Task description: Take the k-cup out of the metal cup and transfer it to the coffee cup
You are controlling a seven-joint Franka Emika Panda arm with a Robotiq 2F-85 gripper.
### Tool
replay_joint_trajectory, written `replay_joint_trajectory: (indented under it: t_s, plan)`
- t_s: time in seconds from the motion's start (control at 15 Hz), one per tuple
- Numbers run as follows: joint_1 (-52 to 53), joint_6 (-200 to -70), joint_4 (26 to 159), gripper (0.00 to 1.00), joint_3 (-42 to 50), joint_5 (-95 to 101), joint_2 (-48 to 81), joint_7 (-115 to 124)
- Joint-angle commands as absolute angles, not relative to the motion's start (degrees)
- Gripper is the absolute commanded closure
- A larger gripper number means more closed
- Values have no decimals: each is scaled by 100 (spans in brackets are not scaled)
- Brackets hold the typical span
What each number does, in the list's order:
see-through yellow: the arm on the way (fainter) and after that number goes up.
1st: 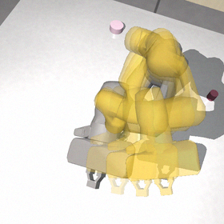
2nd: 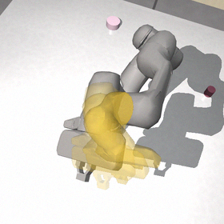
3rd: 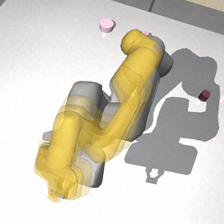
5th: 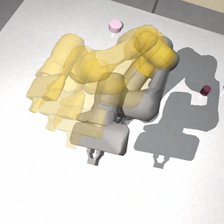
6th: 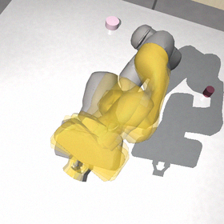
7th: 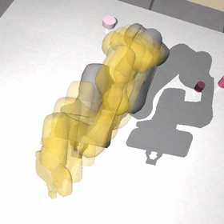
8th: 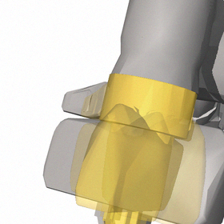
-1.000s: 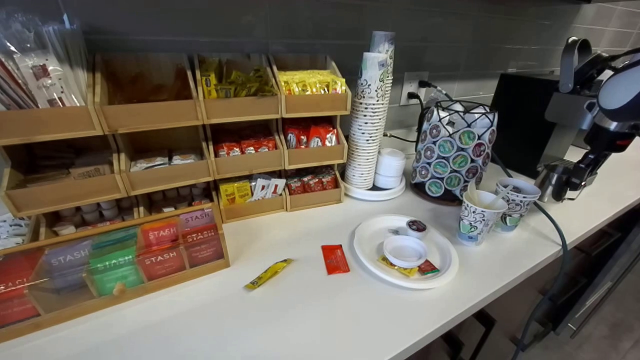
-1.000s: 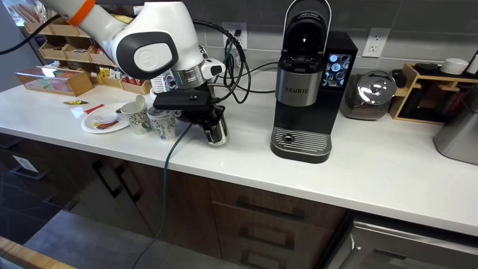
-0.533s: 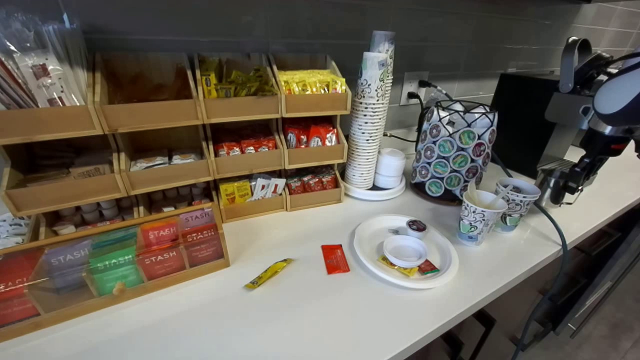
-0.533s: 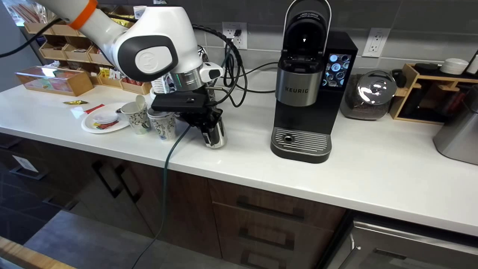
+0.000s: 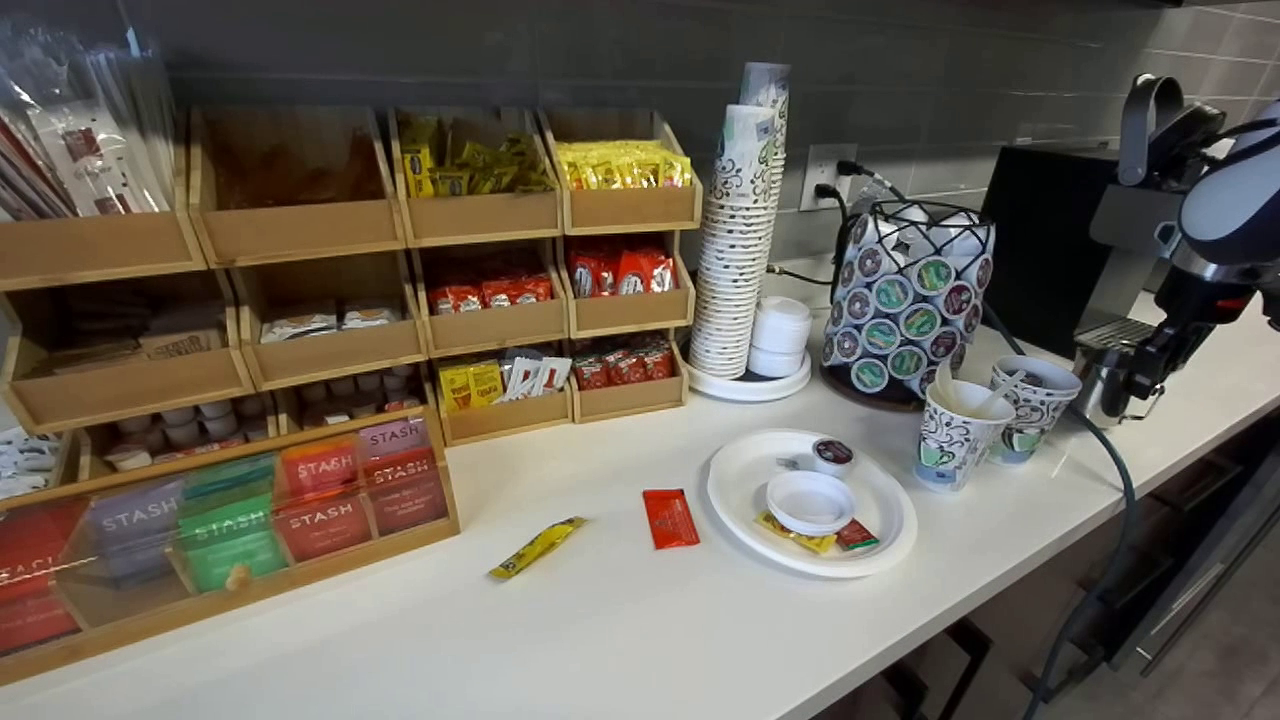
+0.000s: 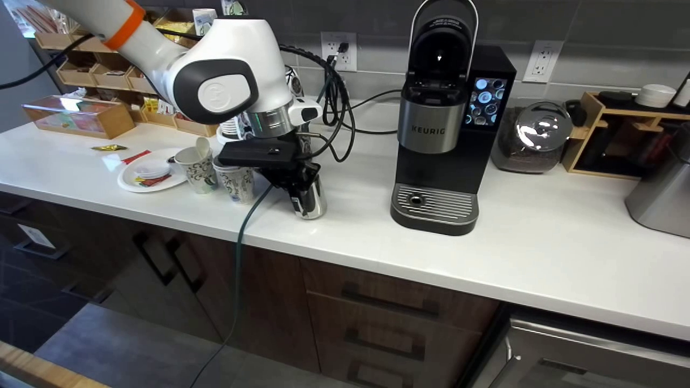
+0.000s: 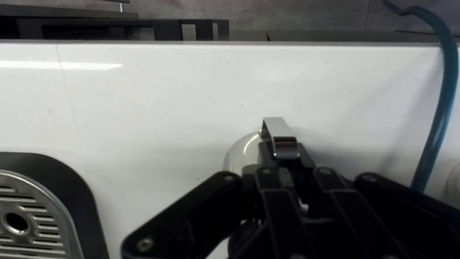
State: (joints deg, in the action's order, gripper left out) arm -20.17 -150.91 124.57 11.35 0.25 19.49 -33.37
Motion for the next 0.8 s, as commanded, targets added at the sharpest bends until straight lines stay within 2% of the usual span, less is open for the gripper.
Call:
replay_joint_trajectory:
  t_s: [0.0,0.27,0.53,0.6,0.67,0.73]
  plan:
    - [-2045,-14789,12372,58,1117,185,1889,-3147]
    - [-2103,-14177,12276,29,1123,110,1530,-3251]
    - [-2397,-12255,11998,1,1200,-219,826,-4504]
    - [-2451,-11825,11875,0,1260,-364,687,-4962]
    - [-2208,-12401,11893,0,1316,-124,1026,-4255]
    - [-2235,-12226,11850,1,1373,-154,884,-4395]
